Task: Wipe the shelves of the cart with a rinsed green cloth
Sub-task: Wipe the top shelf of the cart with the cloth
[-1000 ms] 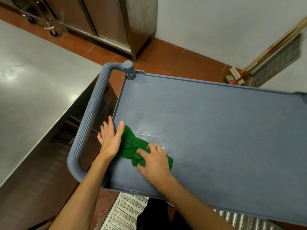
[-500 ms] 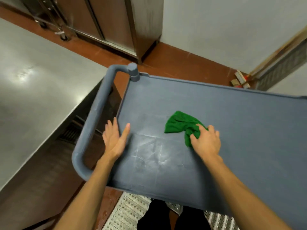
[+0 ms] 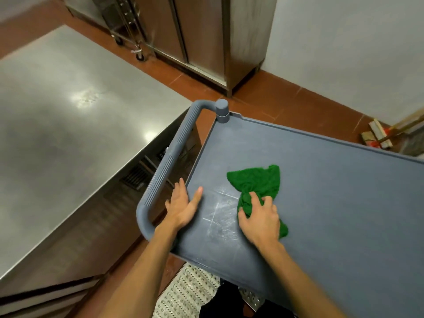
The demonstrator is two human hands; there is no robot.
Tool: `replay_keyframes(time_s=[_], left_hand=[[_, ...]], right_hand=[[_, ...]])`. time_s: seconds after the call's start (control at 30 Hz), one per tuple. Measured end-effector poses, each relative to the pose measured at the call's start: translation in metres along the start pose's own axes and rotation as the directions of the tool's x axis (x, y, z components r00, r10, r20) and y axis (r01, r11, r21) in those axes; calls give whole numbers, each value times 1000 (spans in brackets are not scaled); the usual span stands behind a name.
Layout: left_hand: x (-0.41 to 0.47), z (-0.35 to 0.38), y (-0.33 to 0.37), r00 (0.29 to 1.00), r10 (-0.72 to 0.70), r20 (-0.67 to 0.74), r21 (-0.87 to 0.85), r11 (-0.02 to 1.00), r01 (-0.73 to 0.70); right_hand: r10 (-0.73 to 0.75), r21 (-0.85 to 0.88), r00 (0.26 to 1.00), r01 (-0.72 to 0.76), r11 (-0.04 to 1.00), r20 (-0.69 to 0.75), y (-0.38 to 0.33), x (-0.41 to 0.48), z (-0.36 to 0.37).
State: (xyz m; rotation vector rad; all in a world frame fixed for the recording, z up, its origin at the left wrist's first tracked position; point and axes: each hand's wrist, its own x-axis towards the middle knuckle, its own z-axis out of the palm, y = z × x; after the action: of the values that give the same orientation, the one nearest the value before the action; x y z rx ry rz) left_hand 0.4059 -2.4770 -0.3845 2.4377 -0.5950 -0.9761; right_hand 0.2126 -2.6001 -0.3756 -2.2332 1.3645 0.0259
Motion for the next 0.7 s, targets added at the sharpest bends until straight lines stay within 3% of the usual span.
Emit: replay_keyframes(time_s=[0.13,0.23,0.3,0.47,0.7], left_hand=[[-1,-2,1,1000,-18,2,-72,997,18],[-1,0,-1,1000,-11,-20,-83,997,10],[-4,2,-1,1000,0,-24,-67,998,-2],[-7,6,6,1000,-20,-20,37,999,21],[-3,10,3,1000,-21,-23,138,990,23]], right_hand=[[-186,22,976,185,982,109,-48,-27,24],[-295,128,917,269,955,269,-73,-44,38],[-372,153,881,341,927,293,-81,-53,45],[-396,-23,884,414,910,250,-75,-50,47],[-283,-69,957,287,955,71,0,-45,24]])
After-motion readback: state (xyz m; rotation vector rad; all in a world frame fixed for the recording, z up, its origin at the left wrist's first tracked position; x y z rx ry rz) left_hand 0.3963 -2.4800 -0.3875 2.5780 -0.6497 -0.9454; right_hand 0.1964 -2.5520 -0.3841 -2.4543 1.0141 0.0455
